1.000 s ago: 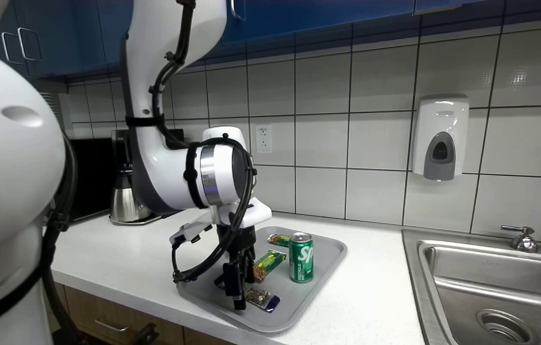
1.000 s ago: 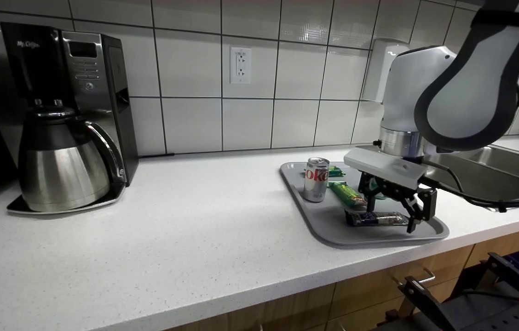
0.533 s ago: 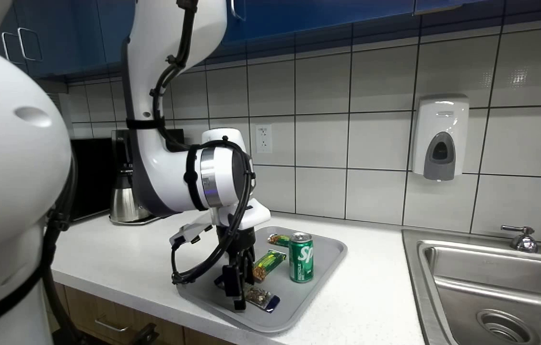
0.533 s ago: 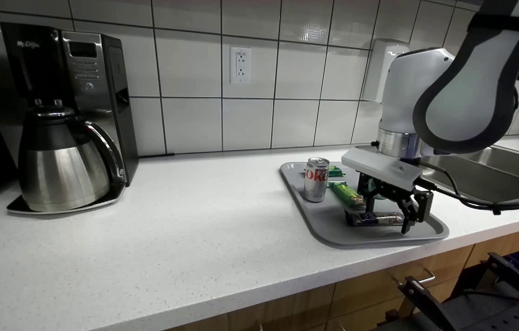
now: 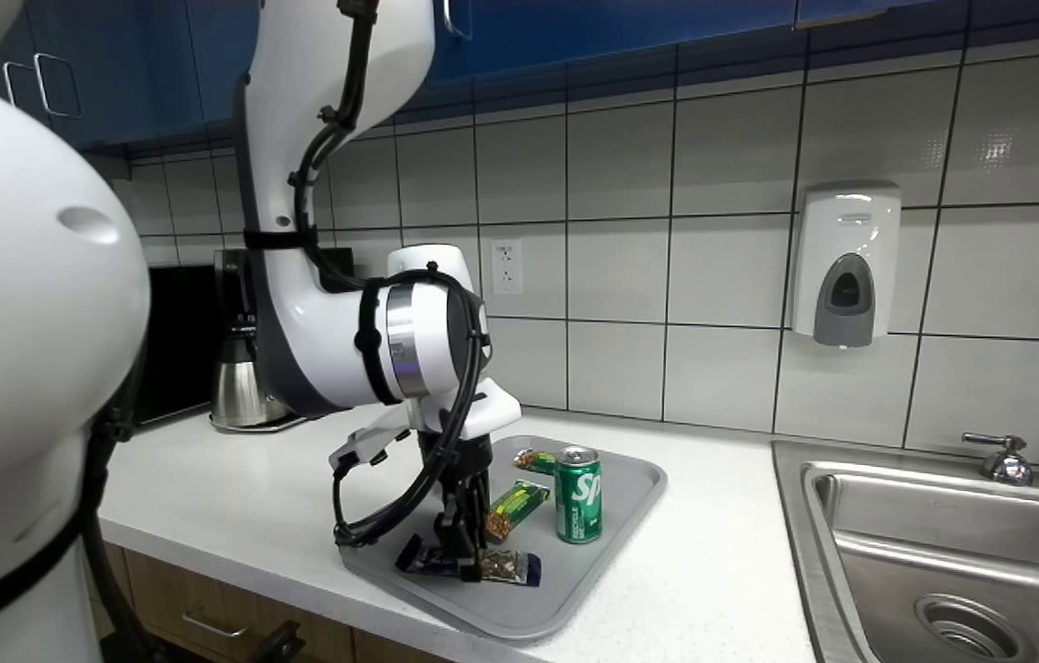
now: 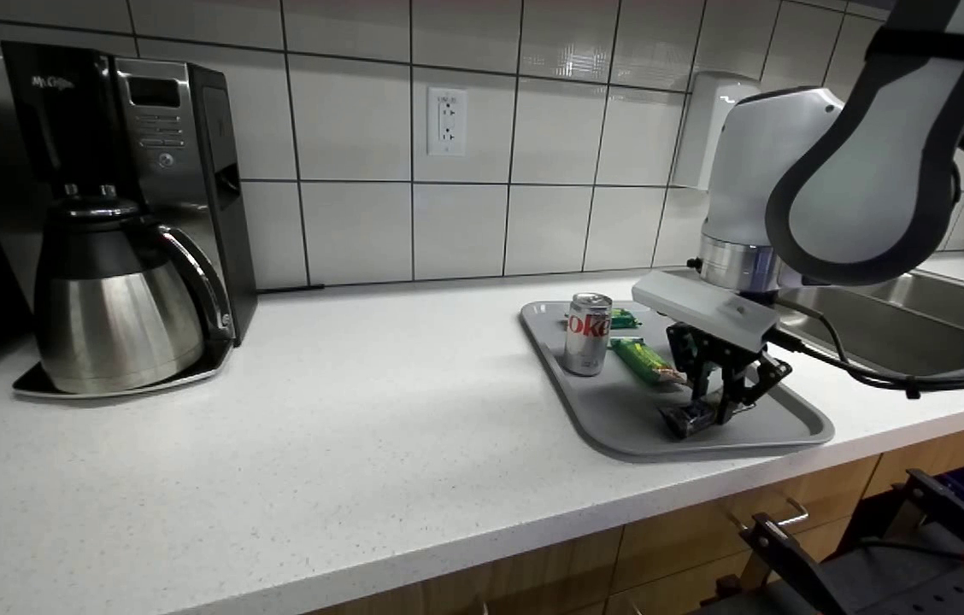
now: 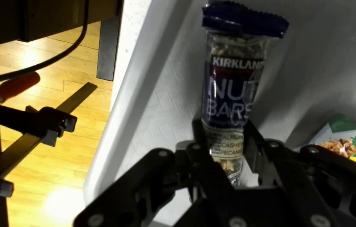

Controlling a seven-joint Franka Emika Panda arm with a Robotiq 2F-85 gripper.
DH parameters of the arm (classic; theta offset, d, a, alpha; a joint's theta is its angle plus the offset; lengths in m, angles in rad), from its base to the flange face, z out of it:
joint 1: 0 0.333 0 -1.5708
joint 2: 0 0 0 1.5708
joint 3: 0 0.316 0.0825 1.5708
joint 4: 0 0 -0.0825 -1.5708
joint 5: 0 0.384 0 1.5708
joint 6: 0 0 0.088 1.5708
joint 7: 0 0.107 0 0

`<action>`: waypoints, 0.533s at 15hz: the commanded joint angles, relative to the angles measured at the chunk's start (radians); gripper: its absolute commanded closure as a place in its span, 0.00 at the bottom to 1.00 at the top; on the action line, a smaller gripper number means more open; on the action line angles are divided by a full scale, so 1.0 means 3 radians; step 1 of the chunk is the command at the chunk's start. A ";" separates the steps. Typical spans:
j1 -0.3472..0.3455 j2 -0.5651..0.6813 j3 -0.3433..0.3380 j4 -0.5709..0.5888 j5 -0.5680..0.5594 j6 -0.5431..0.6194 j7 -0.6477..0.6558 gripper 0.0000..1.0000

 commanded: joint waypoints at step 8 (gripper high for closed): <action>0.0215 0.0024 -0.0190 0.0007 -0.0094 0.0068 0.0123 0.92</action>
